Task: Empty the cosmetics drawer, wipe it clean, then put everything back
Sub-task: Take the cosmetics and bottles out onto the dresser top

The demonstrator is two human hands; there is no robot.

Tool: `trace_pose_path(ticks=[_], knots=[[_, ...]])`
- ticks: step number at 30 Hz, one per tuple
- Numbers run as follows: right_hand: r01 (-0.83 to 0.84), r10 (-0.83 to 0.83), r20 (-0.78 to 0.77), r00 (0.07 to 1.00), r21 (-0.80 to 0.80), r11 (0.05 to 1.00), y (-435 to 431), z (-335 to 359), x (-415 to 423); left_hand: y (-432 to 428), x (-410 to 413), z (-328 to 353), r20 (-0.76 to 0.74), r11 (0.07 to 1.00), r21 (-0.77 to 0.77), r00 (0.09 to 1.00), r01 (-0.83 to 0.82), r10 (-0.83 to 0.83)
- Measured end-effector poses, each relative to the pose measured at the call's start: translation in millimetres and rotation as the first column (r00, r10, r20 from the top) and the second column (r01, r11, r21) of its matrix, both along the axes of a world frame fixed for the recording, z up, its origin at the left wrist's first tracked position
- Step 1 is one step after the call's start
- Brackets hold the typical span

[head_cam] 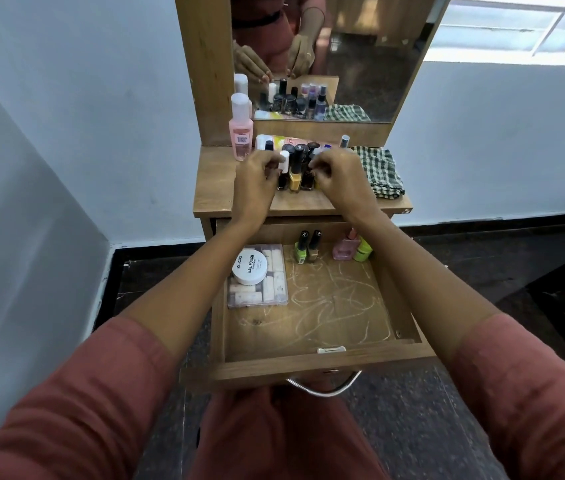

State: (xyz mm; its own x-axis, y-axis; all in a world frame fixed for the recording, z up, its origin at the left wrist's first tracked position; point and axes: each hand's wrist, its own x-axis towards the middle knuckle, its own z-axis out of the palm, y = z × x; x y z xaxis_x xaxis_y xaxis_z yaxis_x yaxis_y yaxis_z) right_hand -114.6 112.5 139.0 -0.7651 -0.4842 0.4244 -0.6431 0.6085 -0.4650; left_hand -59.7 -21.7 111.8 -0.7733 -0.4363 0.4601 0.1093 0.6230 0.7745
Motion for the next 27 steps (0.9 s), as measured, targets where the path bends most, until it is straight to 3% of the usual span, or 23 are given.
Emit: trace_pose_path(ticks=[7, 17, 27], knots=[[0.019, -0.025, 0.100, 0.995, 0.060, 0.998, 29, -38, 24, 28, 32, -34, 0.064, 0.995, -0.017, 0.993, 0.098, -0.097], [0.017, -0.103, 0.274, 0.956, 0.298, 0.954, 33, -73, 33, 52, 34, -70, 0.374, 0.988, -0.074, 0.922, 0.137, -0.100], [0.036, -0.103, 0.289, 0.952, 0.230, 0.972, 26, -83, 29, 59, 21, -79, 0.378, 0.993, -0.020, 0.921, 0.112, -0.097]])
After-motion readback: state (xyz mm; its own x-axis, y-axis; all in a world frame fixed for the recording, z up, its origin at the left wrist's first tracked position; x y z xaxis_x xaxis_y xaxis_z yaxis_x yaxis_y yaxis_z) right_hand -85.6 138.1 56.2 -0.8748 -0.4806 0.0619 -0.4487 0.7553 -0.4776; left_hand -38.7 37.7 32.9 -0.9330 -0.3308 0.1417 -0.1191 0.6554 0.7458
